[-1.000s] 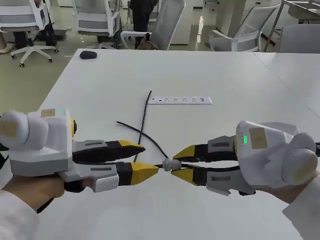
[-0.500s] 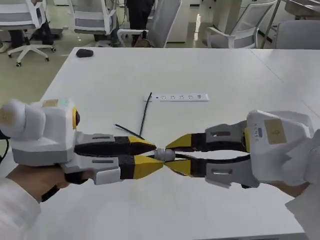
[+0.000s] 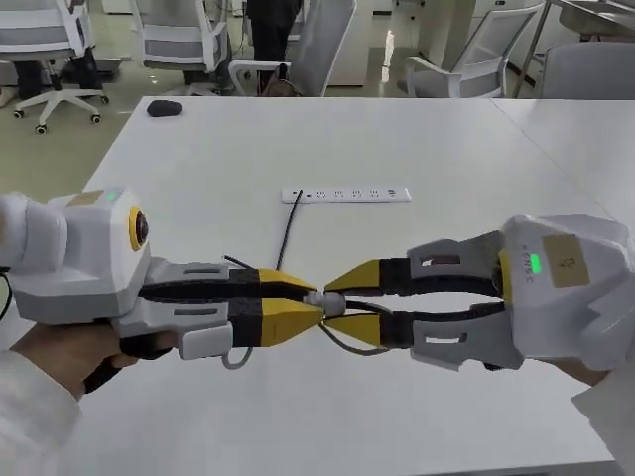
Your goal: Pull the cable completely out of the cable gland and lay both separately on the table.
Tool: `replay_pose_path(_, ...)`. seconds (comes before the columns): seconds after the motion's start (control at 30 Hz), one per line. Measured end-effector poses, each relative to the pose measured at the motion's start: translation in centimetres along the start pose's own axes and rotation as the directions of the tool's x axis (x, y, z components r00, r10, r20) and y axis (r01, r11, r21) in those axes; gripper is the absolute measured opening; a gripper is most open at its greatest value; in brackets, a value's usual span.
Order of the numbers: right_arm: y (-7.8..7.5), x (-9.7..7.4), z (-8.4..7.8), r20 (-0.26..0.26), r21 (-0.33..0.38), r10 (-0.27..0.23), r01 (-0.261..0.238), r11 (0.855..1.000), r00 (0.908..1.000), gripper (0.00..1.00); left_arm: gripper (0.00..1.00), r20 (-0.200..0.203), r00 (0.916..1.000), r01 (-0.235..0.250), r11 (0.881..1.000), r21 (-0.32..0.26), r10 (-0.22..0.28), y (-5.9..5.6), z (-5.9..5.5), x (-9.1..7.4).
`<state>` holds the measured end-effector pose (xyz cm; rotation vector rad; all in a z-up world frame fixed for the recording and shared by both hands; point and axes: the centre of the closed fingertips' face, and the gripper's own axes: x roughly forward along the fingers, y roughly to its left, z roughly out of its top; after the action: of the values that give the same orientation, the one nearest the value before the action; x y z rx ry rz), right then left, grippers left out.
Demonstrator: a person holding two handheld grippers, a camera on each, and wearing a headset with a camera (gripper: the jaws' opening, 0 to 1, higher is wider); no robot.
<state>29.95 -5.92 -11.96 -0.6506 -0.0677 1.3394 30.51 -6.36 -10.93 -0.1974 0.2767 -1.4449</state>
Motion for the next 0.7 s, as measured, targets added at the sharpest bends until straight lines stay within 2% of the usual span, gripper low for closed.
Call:
replay_pose_path(0.03,0.1,0.0,0.3,0.024,0.027,0.015,-0.015,1.000,0.9996,0.12,0.15,-0.005,1.0000,-0.005,1.000,0.014,0.005,0.0,0.1,0.0)
replay_pose_path(0.1,-0.1,-0.3,0.7,0.059,0.150,0.014,-0.023,0.988,0.9981,0.13,0.15,-0.004,1.0000,-0.005,0.998,0.060,0.005,-0.3,0.3,-0.1)
replay_pose_path(0.17,-0.8,-0.6,1.2,0.108,0.225,-0.015,-0.010,0.974,0.9941,0.19,0.15,0.005,1.0000,-0.005,0.998,0.070,0.004,-0.5,0.7,-0.4)
replay_pose_path(0.23,-1.4,-1.3,1.8,0.176,0.341,-0.027,-0.035,0.940,0.9840,0.22,0.15,0.017,0.9998,-0.016,0.996,0.089,0.014,-0.4,1.0,-0.7)
replay_pose_path(0.27,-1.4,-1.7,2.0,0.207,0.411,-0.017,-0.071,0.909,0.9782,0.21,0.15,0.025,0.9996,-0.015,0.995,0.102,0.013,-0.5,1.2,-0.9)
replay_pose_path(0.37,-1.9,-2.2,2.1,0.237,0.457,-0.034,-0.081,0.886,0.9709,0.21,0.15,0.039,0.9992,-0.015,0.991,0.131,0.010,-0.6,1.6,-1.2)
replay_pose_path(0.4,-1.7,-2.3,2.3,0.254,0.496,-0.022,-0.111,0.861,0.9670,0.22,0.15,0.044,0.9990,-0.014,0.988,0.157,0.007,-0.7,1.8,-1.3)
replay_pose_path(0.43,-1.7,-2.3,2.5,0.269,0.523,-0.019,-0.129,0.843,0.9629,0.23,0.15,0.045,0.9990,-0.012,0.987,0.161,0.005,-0.8,1.8,-1.3)
replay_pose_path(0.47,-1.7,-2.3,2.9,0.291,0.536,-0.021,-0.145,0.831,0.9564,0.25,0.15,0.047,0.9989,-0.005,0.986,0.169,-0.003,-0.9,1.9,-1.3)
replay_pose_path(0.53,-1.8,-2.2,3.2,0.308,0.553,-0.020,-0.162,0.817,0.9512,0.26,0.15,0.057,0.9983,-0.003,0.982,0.188,-0.008,-1.0,2.2,-1.2)
replay_pose_path(0.6,-1.7,-1.8,3.2,0.303,0.555,-0.009,-0.169,0.815,0.9529,0.22,0.15,0.062,0.9979,0.001,0.977,0.211,-0.015,-1.2,2.5,-1.1)
replay_pose_path(0.7,-1.4,-1.3,2.9,0.284,0.549,0.013,-0.173,0.818,0.9587,0.18,0.15,0.076,0.9967,0.011,0.976,0.216,-0.028,-1.4,2.8,-0.9)
